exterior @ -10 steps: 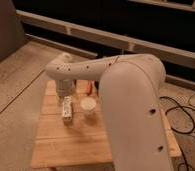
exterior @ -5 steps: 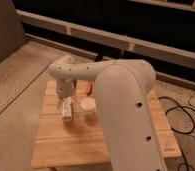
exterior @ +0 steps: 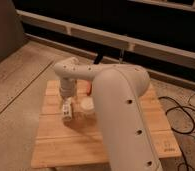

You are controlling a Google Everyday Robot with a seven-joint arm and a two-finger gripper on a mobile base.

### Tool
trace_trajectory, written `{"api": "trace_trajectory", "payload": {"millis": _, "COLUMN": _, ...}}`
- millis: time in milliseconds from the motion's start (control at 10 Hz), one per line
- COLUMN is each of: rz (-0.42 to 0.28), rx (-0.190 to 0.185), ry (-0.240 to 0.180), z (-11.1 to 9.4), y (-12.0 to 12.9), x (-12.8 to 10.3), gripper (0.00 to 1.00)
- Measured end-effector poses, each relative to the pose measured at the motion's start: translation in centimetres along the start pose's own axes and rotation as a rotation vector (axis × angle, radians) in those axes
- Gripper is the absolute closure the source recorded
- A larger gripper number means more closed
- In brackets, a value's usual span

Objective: Place the bottle in the ceramic bowl

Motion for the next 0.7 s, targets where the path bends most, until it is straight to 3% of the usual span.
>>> {"api": "trace_trajectory", "payload": {"millis": 200, "rz": -0.006, "rx": -0.055, "ry": 0.005, "z": 1.5, "y": 0.7, "x": -0.8, "gripper": 0.35}}
{"api": "trace_trajectory", "payload": {"millis": 600, "rz": -0.005, "rx": -0.088, "ry": 0.047, "z": 3.5, "y": 0.5, "x": -0.5, "gripper": 0.35}}
{"api": "trace_trajectory", "payload": {"millis": 700, "rz": -0.014, "rx": -0.106, "ry": 0.066, "z": 4.1, "y": 0.3, "x": -0.1, "gripper": 0.43}}
